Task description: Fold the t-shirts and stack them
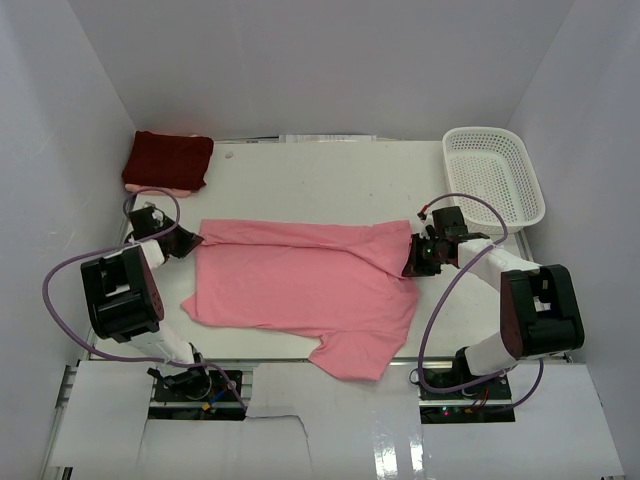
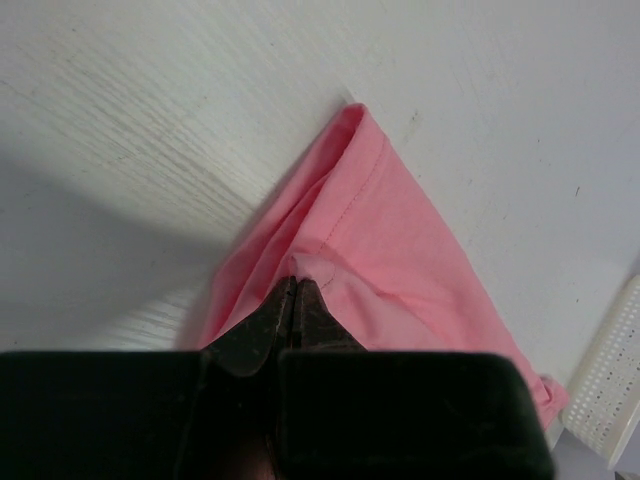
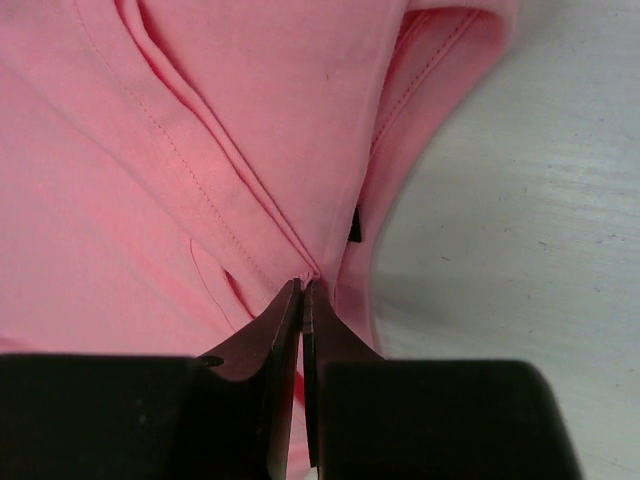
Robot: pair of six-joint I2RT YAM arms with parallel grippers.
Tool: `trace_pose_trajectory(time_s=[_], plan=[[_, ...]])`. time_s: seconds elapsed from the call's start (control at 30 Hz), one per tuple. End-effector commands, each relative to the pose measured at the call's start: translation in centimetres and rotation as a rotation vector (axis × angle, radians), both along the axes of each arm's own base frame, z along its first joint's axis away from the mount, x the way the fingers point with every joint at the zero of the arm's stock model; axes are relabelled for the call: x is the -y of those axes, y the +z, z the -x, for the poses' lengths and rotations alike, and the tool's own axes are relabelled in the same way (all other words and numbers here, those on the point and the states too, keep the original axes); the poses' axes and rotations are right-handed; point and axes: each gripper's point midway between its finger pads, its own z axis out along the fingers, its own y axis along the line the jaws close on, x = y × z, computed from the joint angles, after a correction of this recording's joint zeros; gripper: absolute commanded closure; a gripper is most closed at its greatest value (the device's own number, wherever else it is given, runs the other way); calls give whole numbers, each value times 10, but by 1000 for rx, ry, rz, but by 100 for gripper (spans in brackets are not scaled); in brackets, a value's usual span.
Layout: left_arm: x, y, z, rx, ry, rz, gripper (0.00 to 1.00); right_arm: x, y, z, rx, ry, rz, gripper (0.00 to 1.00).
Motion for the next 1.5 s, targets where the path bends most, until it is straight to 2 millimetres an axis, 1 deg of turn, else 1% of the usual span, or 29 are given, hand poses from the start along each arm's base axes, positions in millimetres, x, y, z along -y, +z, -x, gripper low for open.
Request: trace_pose_trajectory(time_s=[0.0,0.13,0.2,0.23,0.27,0.33,0.4,0.43,0.5,0.53,0.63,0.7,0.8,0.87,0.9,0.93,0.97,1.0,1.03,1.07,1.1,1.13,1.17,1.2,1.23,1.27,1.37,1.4,1.47], plan=[[-11,12,-3,28,21,-3,100,2,2,-3,-6,-5,21,92],[-13,17,-7,63,-1,32,100,0,2,-3,-5,-1,12,92],[-10,19,-11,83,-30,45,77,-2,3,-4,-3,1,6,91],[-7,21,-11,93,-45,55,57,-2,3,-4,-5,1,6,71],[-6,20,-10,95,-43,60,50,-2,4,-6,2,-1,8,66],[-7,25,-11,114,-42,52,41,-1,8,-8,10,0,12,57],[-8,31,-11,128,-39,42,41,-1,12,-11,26,-3,14,53],[-10,42,-12,158,-36,25,41,-1,15,-13,34,-3,14,49],[-13,59,-13,199,-30,-11,41,-1,28,-20,64,-5,15,48],[-14,78,-13,244,-28,-41,41,-2,35,-23,85,-6,10,48],[-20,112,-13,310,-12,-97,41,-6,60,-36,143,-4,-9,47],[-16,129,-16,364,-20,-84,41,-9,79,-50,198,-8,-24,45],[-3,154,-25,447,-84,-51,40,-19,94,-70,245,9,-69,43],[4,150,-35,437,-132,-36,42,-25,93,-79,234,23,-89,42],[8,157,-44,455,-167,-53,42,-26,82,-83,200,23,-84,42],[9,152,-49,442,-181,-43,43,-29,84,-91,205,28,-90,42],[12,136,-54,409,-209,-5,44,-31,83,-96,205,29,-94,42],[13,136,-61,411,-226,5,46,-33,72,-99,177,30,-97,42],[14,130,-64,400,-237,21,47,-34,73,-106,180,30,-105,42],[15,112,-70,365,-249,52,49,-37,71,-109,176,33,-111,43],[22,109,-72,360,-280,76,56,-38,62,-112,158,29,-113,45],[23,111,-79,370,-295,74,59,-40,62,-116,161,30,-118,47],[27,97,-83,343,-311,92,64,-40,60,-119,158,31,-119,59],[36,95,-87,345,-346,101,78,-40,53,-121,144,30,-113,64],[39,99,-93,358,-364,97,87,-39,49,-123,138,26,-106,68],[48,88,-96,341,-399,114,100,-39,44,-127,128,27,-96,77],[60,86,-105,341,-457,121,100,-38,40,-132,122,25,-82,88],[66,78,-106,326,-475,129,100,-37,34,-132,108,23,-71,89],[70,76,-110,324,-491,109,100,-34,30,-133,99,20,-51,90]])
